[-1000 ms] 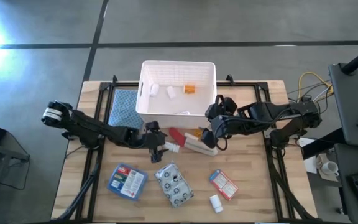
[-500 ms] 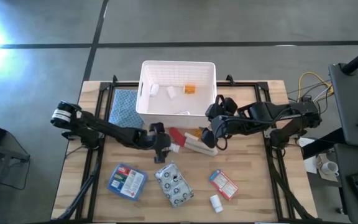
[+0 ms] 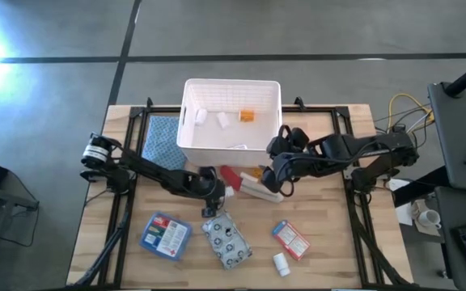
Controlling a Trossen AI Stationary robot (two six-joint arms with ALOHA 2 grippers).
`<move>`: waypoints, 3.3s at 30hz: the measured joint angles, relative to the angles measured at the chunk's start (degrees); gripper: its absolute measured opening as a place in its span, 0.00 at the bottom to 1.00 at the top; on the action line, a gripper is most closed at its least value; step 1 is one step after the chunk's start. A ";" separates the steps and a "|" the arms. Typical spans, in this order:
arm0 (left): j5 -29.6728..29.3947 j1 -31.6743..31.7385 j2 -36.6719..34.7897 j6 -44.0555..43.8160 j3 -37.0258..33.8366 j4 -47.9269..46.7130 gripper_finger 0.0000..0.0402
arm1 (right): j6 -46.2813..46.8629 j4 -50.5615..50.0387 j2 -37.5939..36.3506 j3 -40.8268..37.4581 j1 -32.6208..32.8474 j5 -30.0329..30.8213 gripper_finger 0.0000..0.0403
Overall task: Pick & place medical supplies in basket/bin
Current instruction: Put the white and blue medicine bottle in the white bin, then put the white medicine bottle in the white bin
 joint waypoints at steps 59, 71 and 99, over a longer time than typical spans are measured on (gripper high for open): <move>-23.06 3.75 -49.76 -31.50 2.62 -14.65 0.38 | -9.66 17.98 -0.17 -1.54 -2.01 0.85 0.89; 17.93 36.68 -30.36 -20.16 19.33 -28.19 0.39 | -6.70 10.21 -0.57 -1.54 -1.99 1.67 0.89; -1.48 7.99 -32.00 -24.04 35.14 -53.13 0.69 | 18.54 -14.00 -0.66 -10.56 7.56 -12.55 0.89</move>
